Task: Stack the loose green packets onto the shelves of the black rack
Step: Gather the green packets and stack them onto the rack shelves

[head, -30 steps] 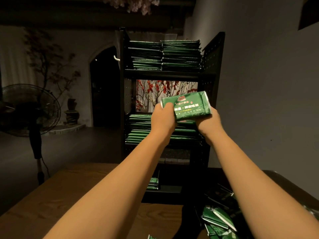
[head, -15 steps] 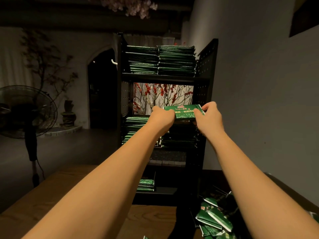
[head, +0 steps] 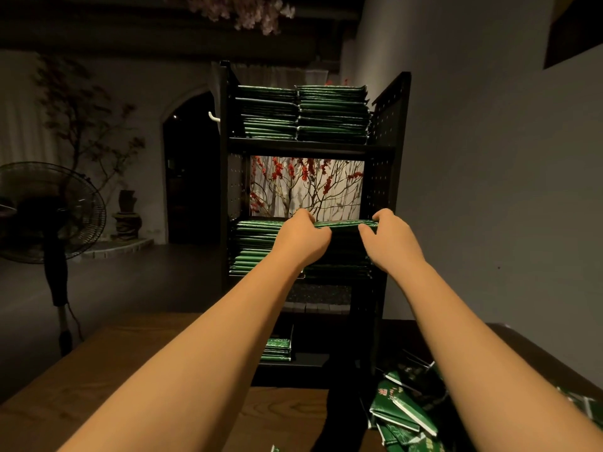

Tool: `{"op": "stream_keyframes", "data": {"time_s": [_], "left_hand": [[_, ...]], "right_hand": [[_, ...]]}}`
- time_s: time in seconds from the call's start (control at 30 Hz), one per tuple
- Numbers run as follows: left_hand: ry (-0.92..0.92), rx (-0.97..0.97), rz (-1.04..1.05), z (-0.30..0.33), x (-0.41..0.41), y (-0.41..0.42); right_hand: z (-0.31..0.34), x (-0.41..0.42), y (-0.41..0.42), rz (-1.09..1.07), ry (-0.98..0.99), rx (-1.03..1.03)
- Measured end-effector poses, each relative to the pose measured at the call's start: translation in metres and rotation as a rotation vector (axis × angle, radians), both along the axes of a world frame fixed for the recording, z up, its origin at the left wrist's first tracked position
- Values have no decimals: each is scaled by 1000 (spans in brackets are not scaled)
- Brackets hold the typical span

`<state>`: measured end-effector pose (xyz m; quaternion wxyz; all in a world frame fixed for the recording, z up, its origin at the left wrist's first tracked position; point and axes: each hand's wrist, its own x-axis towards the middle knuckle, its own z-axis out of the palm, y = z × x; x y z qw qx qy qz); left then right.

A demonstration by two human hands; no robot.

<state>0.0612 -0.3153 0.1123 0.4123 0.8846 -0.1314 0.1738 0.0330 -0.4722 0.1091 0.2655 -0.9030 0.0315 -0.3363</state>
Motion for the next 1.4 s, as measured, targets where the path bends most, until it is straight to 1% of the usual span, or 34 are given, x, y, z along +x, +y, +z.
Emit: {"op": "stream_keyframes", "data": {"time_s": [0.1,0.17,0.27,0.37,0.5,0.6,0.87,1.07,1.2,1.4], "left_hand": [[-64,70,32,-4,1,4],[-83,95,31,-6,0,5],[-94,59,19,-8,-3,8],[-162,-14,66,-11,-6,8],[-163,38,30,-18,-9,3],[-141,29,13,-18,-7,1],[-87,14,15,-16,-4,3],[-83,-20,-28,-27,-9,5],[-128,10,-66,-41,-23,4],[-82,-6,-112,-78,-57,15]], "right_hand": [[-4,0,-1,-42,-2,-67],[-6,-1,-1,-33,-19,-39],[-8,-2,-1,-41,-51,18],[-9,-2,0,-83,-59,7],[-9,1,-1,-100,-30,-45],[-10,3,-2,-101,-13,-72],[-13,1,-4,-30,27,-13],[-19,-10,0,26,-12,9],[-33,-27,13,113,-11,-19],[-72,-59,35,265,100,-56]]}}
